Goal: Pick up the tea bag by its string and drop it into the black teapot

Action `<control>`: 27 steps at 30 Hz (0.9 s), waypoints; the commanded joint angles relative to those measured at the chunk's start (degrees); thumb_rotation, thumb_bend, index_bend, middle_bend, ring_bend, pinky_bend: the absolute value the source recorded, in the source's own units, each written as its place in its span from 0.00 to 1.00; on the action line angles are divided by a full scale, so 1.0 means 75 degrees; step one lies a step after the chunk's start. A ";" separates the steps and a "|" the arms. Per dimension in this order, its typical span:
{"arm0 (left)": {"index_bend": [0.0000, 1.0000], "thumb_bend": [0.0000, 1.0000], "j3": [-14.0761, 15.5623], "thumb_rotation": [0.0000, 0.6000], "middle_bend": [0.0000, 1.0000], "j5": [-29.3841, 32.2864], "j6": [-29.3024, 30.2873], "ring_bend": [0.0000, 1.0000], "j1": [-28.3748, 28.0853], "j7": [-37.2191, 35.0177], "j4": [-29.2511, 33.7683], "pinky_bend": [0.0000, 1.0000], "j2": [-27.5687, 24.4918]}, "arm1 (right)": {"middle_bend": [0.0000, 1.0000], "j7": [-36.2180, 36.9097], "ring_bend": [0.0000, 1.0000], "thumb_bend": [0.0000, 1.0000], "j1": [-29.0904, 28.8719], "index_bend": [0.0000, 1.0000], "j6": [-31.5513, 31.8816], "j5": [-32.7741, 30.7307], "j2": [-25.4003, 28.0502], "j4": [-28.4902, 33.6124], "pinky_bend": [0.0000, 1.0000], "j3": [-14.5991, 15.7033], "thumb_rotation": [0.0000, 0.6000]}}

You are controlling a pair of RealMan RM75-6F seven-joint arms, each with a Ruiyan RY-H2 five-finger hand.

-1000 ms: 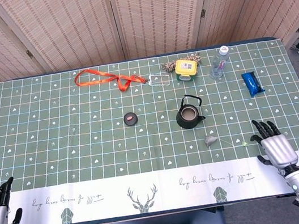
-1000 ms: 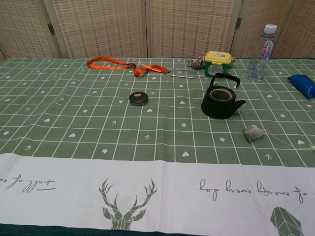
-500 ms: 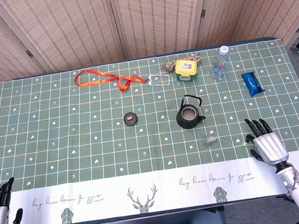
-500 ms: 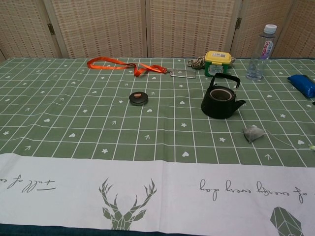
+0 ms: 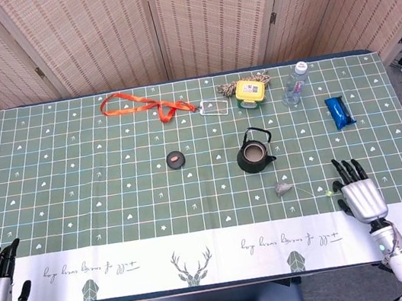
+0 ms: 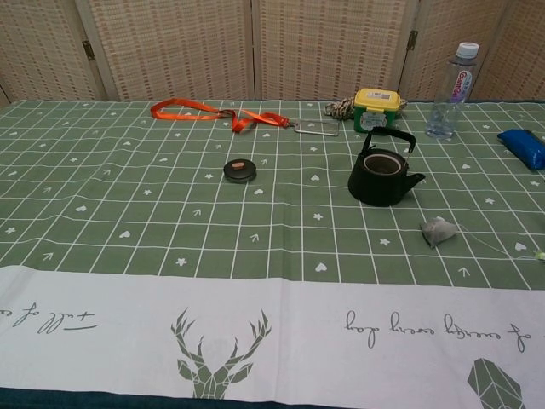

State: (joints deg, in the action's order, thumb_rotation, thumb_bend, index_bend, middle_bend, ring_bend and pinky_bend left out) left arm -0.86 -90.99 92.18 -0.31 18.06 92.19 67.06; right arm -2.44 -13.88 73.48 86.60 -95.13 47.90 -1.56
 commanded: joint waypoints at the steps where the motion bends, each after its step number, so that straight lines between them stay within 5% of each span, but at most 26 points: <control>1: 0.04 0.31 -0.0001 1.00 0.17 -0.0008 0.0014 0.13 0.0006 -0.0007 0.0004 0.05 0.0000 | 0.07 0.0027 0.04 0.39 -0.0014 0.47 -0.0017 -0.0016 -0.0165 -0.0235 0.00 -0.0005 1.00; 27: 0.05 0.32 -0.0004 1.00 0.17 -0.0100 0.0063 0.13 0.0006 0.0014 -0.0041 0.05 0.0021 | 0.09 0.0444 0.06 0.40 -0.0258 0.49 -0.0187 -0.0088 -0.0834 -0.1157 0.00 -0.0108 1.00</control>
State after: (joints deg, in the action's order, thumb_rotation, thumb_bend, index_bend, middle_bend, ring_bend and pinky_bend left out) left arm -0.92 -91.46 92.54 -0.22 18.24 92.02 67.20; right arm 0.84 -15.78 72.11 85.96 -101.34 39.27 -2.35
